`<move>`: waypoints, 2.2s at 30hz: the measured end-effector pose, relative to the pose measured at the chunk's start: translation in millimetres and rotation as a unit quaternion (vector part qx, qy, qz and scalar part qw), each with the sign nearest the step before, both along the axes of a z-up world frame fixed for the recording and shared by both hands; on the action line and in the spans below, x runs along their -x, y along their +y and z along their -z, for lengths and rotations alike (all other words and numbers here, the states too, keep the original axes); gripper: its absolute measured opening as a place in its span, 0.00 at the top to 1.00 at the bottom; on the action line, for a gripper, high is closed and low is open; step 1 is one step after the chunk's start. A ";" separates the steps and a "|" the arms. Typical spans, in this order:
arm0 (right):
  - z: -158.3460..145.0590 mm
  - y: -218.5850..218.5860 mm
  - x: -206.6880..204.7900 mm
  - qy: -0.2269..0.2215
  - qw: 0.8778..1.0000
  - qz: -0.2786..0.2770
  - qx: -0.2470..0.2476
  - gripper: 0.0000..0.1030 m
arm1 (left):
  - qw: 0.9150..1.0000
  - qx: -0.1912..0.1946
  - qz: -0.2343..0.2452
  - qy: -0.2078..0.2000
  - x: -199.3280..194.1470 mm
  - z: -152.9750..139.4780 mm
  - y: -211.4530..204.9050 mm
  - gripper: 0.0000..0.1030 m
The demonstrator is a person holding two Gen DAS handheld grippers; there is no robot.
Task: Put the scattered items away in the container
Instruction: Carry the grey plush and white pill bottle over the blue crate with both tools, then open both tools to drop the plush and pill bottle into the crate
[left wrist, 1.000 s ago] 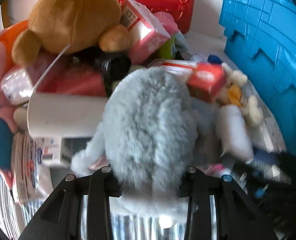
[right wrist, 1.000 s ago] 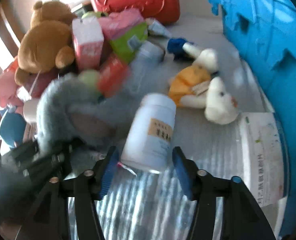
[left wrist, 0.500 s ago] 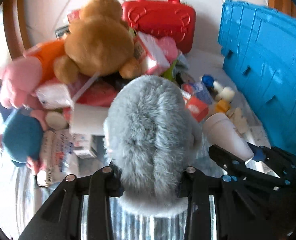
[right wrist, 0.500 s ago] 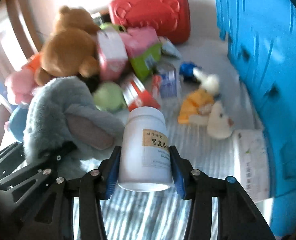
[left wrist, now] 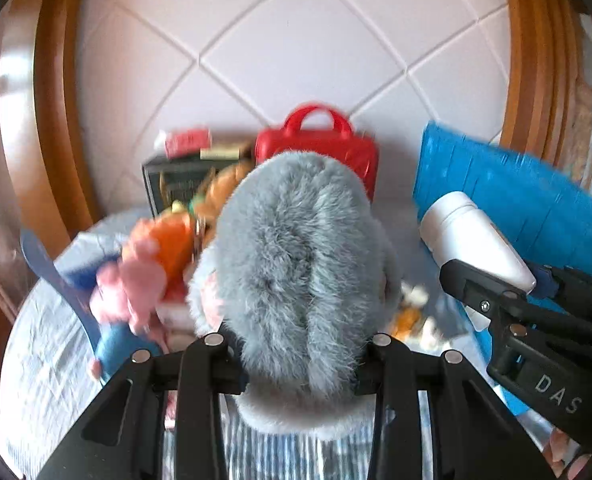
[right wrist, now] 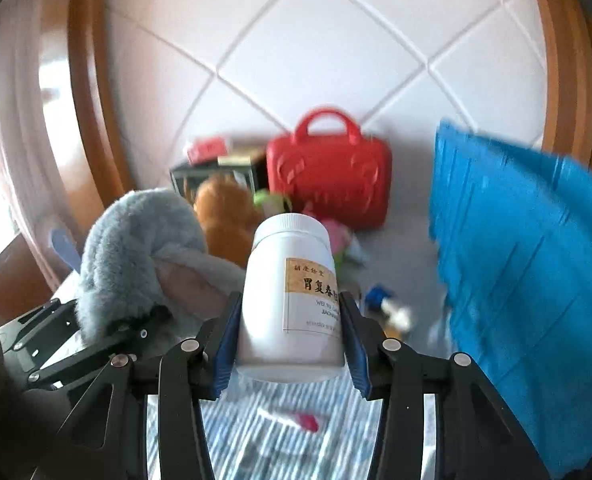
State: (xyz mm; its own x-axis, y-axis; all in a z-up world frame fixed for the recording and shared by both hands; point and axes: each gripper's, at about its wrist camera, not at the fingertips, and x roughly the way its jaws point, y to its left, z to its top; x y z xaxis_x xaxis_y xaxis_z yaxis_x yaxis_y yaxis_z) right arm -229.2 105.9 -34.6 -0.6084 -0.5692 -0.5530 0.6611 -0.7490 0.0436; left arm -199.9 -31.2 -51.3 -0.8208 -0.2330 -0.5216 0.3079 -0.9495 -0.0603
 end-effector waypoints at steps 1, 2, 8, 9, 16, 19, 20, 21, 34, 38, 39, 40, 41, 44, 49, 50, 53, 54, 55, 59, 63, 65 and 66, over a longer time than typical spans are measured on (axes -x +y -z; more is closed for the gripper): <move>-11.7 2.2 -3.2 0.011 1.000 0.001 0.004 0.56 | 1.000 0.005 0.003 0.011 0.4 -11.3 3.3 0.68; -25.2 5.9 -6.1 0.024 1.000 0.003 0.008 0.56 | 1.000 0.009 0.007 0.022 -0.3 -22.6 6.8 0.68; -90.6 40.2 -9.7 0.089 0.995 0.025 0.027 0.56 | 0.996 0.029 0.036 0.075 6.8 -77.2 40.1 0.68; -97.6 47.1 -5.4 0.098 0.994 0.032 0.028 0.56 | 0.995 0.030 0.043 0.083 11.1 -84.6 50.2 0.68; -139.9 132.2 38.0 0.141 0.987 0.069 0.029 0.56 | 0.987 0.054 0.077 0.130 56.4 -127.0 148.1 0.68; -156.8 180.5 73.2 0.157 0.984 0.075 0.027 0.56 | 0.986 0.053 0.080 0.140 88.9 -142.1 201.8 0.68; -162.3 199.0 88.3 0.160 0.984 0.074 0.025 0.56 | 0.986 0.050 0.081 0.135 102.1 -145.2 219.8 0.68; -166.9 216.6 105.8 0.158 0.985 0.073 0.017 0.56 | 0.988 0.046 0.082 0.126 117.4 -148.4 237.3 0.68; -65.3 301.0 291.1 -0.065 0.986 0.025 -0.151 0.56 | 0.961 -0.041 0.100 -0.255 289.7 -19.6 363.9 0.68; -6.8 310.9 316.2 -0.151 0.967 0.012 -0.206 0.56 | 0.931 -0.066 0.111 -0.342 301.3 29.4 371.9 0.68; 3.1 316.9 321.9 -0.172 0.962 0.009 -0.212 0.56 | 0.925 -0.071 0.113 -0.357 302.6 37.8 372.2 0.68; 13.4 317.9 325.1 -0.193 0.956 0.004 -0.223 0.56 | 0.920 -0.073 0.117 -0.367 303.6 43.8 372.6 0.68; 20.8 318.4 327.1 -0.204 0.951 0.003 -0.233 0.56 | 0.915 -0.074 0.122 -0.377 304.7 49.1 373.4 0.68; 38.4 319.8 330.8 -0.224 0.941 0.002 -0.254 0.56 | 0.907 -0.075 0.128 -0.394 307.0 61.8 374.0 0.67; 51.6 317.6 330.4 -0.215 0.935 -0.006 -0.281 0.56 | 0.906 -0.056 0.131 -0.399 307.7 59.9 382.1 0.63; 50.5 315.9 327.0 -0.212 0.935 -0.007 -0.283 0.56 | 0.907 -0.051 0.132 -0.397 312.0 53.4 382.7 0.63; 43.3 314.9 331.1 -0.209 0.938 -0.001 -0.277 0.56 | 0.911 -0.041 0.134 -0.389 314.9 46.9 388.6 0.58; 41.7 315.3 335.0 -0.207 0.939 0.002 -0.276 0.56 | 0.912 -0.038 0.134 -0.387 315.1 45.7 389.3 0.50; 43.3 313.9 338.5 -0.206 0.939 0.007 -0.274 0.56 | 0.913 -0.035 0.133 -0.383 315.3 44.2 389.9 0.45; 42.5 316.3 345.0 -0.210 0.940 0.021 -0.269 0.54 | 0.919 -0.027 0.131 -0.372 316.1 39.9 389.7 0.42; 45.0 316.4 352.4 -0.210 0.941 0.031 -0.262 0.34 | 0.921 -0.024 0.129 -0.367 314.8 35.8 389.8 0.42; 44.2 318.1 355.7 -0.214 0.942 0.037 -0.256 0.28 | 0.922 -0.023 0.126 -0.364 314.8 34.3 388.6 0.42; 44.4 318.6 357.1 -0.217 0.942 0.039 -0.253 0.26 | 0.924 -0.021 0.123 -0.362 314.7 33.3 387.7 0.42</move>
State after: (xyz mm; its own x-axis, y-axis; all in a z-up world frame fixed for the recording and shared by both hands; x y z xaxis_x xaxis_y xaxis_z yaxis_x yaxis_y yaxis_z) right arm -586.3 424.5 -79.0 -0.2911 -0.1288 -0.9480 0.6053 -0.7921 -0.0783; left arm -514.6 356.5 -84.6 -0.2781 -0.0521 -0.9591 0.0567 -0.9977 0.0377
